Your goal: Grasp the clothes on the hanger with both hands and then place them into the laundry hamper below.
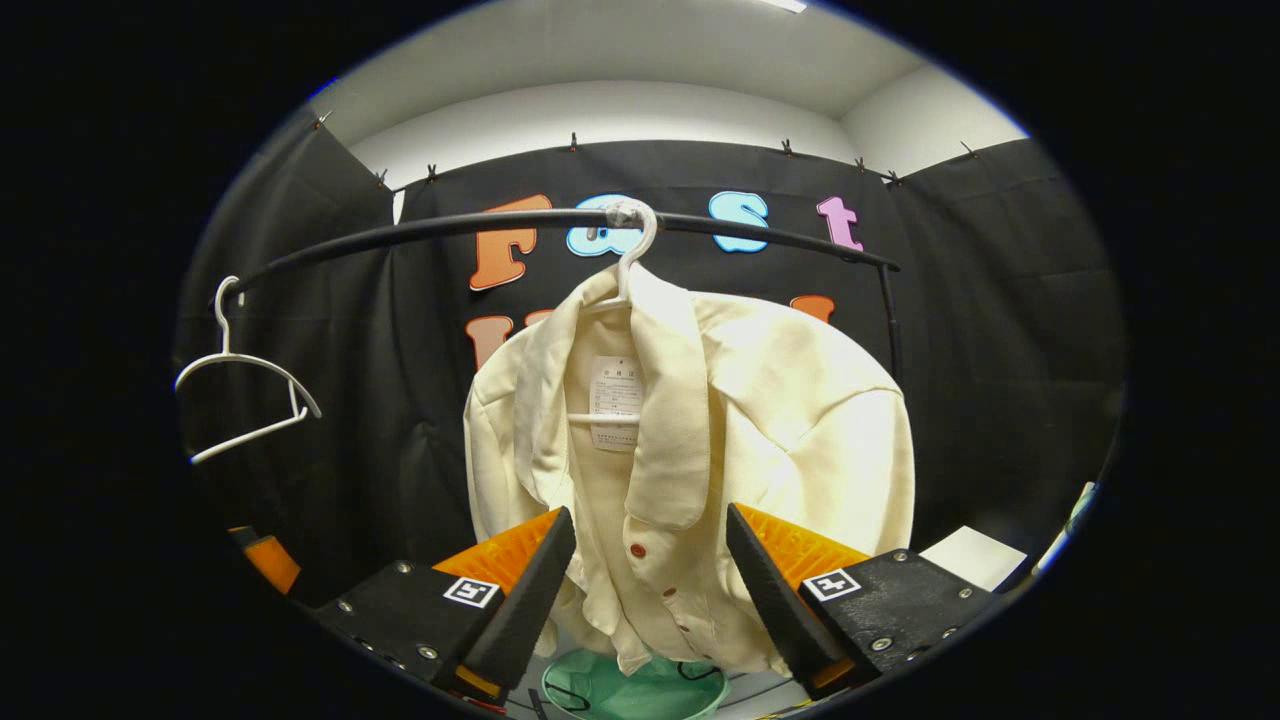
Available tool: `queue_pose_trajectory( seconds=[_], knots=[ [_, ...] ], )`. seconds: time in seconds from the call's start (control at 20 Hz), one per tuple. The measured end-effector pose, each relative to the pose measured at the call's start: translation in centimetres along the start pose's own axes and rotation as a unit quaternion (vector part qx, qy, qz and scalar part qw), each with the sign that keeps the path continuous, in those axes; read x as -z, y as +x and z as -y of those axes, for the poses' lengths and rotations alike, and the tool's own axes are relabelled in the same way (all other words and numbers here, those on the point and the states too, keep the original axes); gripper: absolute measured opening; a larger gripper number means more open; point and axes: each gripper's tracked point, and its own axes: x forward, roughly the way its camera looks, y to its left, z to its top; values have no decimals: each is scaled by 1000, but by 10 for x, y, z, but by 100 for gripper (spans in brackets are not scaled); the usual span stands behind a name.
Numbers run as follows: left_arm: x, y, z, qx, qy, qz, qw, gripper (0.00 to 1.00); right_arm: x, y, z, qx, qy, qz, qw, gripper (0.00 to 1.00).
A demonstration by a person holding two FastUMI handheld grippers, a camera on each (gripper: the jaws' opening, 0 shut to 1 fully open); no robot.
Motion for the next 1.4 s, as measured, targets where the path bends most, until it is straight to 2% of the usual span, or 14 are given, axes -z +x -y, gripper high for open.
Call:
queue_pose_trajectory(
  seconds=[0.55,0.85,1.05,1.15,1.3,1.35,1.4],
  knots=[
    [1,16,-17,-2,2,-3,1000,97,23,82,12,82,-6,-31,996,94],
    [8,21,-23,-3,1,-12,1000,97,42,106,23,117,-17,-53,992,90],
    [15,25,-19,-2,7,-16,1000,97,39,111,31,110,-11,-43,993,78],
    [16,26,-17,0,7,-17,1000,96,40,110,36,105,-6,-43,994,67],
    [16,29,-9,8,10,-18,1000,96,41,103,40,91,5,-46,995,38],
    [15,32,-5,11,12,-18,1000,97,41,101,41,86,7,-46,995,37],
    [15,33,-2,13,16,-17,1000,96,41,97,41,80,8,-47,996,23]
  ],
)
